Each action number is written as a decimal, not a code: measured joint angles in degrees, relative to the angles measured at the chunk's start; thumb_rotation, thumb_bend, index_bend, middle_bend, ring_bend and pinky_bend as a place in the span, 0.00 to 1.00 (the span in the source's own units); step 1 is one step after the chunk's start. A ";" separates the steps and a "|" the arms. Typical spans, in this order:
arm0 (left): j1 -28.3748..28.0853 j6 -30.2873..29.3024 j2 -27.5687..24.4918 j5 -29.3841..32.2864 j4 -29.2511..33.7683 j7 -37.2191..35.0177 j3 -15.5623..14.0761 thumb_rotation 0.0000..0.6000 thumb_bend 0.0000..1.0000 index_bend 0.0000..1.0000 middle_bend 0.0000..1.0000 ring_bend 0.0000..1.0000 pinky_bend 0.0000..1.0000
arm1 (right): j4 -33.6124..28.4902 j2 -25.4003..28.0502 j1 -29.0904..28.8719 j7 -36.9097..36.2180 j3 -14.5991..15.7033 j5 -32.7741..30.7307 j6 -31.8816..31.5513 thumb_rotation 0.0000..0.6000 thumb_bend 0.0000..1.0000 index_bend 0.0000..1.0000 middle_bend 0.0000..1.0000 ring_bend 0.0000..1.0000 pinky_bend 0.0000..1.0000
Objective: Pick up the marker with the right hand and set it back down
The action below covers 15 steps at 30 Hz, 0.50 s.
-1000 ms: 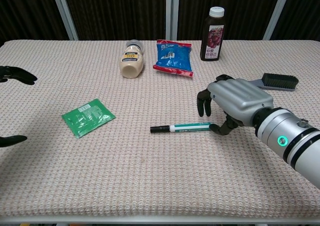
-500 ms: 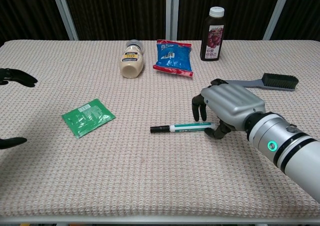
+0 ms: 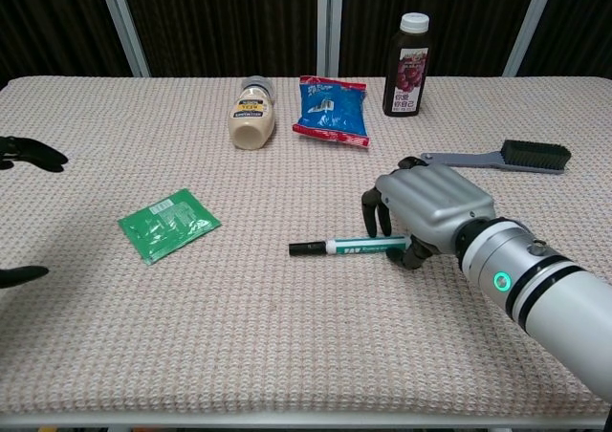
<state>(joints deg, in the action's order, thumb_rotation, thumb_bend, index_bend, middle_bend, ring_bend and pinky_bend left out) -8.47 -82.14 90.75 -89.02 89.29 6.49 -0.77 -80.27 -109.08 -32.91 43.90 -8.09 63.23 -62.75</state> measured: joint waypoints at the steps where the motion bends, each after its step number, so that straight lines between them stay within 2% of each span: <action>1: 0.01 0.01 0.02 0.03 -0.11 -0.09 -0.01 1.00 0.08 0.22 0.21 0.11 0.16 | 0.15 -0.17 -0.07 0.20 -0.03 -0.15 -0.12 1.00 0.25 0.49 0.47 0.19 0.07; 15: 0.10 0.21 0.14 0.25 -0.73 -0.78 -0.18 1.00 0.08 0.22 0.21 0.11 0.16 | 1.32 -1.85 -1.04 2.72 -0.18 -1.77 -1.12 1.00 0.26 0.50 0.48 0.20 0.07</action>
<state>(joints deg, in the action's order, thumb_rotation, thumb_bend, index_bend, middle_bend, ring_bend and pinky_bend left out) -8.36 -81.94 90.88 -88.77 88.55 5.71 -0.95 -78.94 -110.93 -33.94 46.62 -8.27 61.46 -63.87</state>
